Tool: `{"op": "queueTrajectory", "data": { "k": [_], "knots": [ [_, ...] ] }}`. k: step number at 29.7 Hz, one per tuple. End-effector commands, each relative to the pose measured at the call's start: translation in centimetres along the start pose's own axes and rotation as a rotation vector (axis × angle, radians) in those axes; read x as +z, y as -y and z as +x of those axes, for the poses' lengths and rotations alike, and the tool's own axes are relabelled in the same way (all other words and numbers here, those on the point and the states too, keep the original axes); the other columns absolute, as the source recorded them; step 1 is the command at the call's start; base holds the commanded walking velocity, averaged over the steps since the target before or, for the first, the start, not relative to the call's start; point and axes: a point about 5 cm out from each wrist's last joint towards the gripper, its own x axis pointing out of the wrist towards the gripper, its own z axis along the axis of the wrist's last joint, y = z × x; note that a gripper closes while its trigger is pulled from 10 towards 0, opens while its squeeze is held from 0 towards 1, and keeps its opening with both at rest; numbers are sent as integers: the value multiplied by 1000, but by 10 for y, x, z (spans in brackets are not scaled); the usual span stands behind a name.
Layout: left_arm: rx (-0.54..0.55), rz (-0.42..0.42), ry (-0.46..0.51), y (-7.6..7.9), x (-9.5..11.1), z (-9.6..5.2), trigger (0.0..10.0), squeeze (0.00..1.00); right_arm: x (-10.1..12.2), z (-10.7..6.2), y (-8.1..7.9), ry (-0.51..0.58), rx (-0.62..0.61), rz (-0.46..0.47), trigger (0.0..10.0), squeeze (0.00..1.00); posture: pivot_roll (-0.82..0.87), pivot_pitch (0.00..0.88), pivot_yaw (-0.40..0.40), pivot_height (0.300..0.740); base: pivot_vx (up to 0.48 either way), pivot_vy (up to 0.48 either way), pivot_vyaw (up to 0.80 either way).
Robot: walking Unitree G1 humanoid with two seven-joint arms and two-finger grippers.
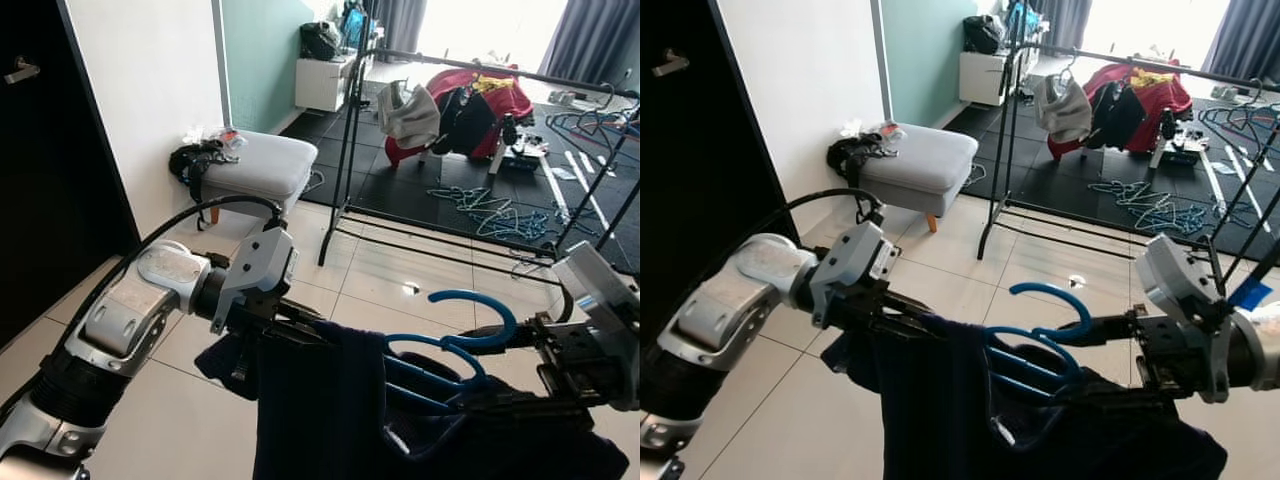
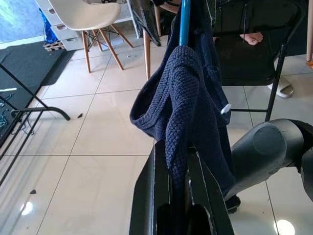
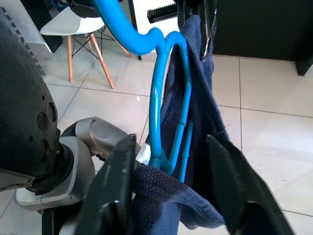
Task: Hang hanger
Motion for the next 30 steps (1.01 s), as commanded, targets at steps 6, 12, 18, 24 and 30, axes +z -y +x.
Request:
{"op": "queueTrajectory", "data": {
  "k": [6, 12, 18, 24, 30],
  "knots": [
    [21, 27, 20, -4, 10, -4, 10000, 0, -7, 3, 0, -76, -10, 3, 0, 0, -14, 0, -38, 740, 0, 0, 0],
    [23, 25, 48, -5, 14, -4, 10000, 0, -15, 5, 2, -132, -30, 3, 0, 0, -13, 0, -38, 740, 0, 0, 0],
    [13, 4, 99, -4, 16, -2, 10000, 0, -18, 6, 4, -140, -40, 4, 0, 0, -13, 0, -36, 740, 0, 0, 0],
    [-21, -28, 123, 0, 15, -1, 10000, 1000, -20, 6, 5, -140, -54, 4, 0, 0, -13, 0, -37, 740, 0, 0, 0],
    [49, -70, 139, -6, 7, -7, 10000, 1000, -26, 7, 8, -106, -86, 25, 0, 0, -12, 0, -37, 740, 0, 0, 0]
  ]
}}
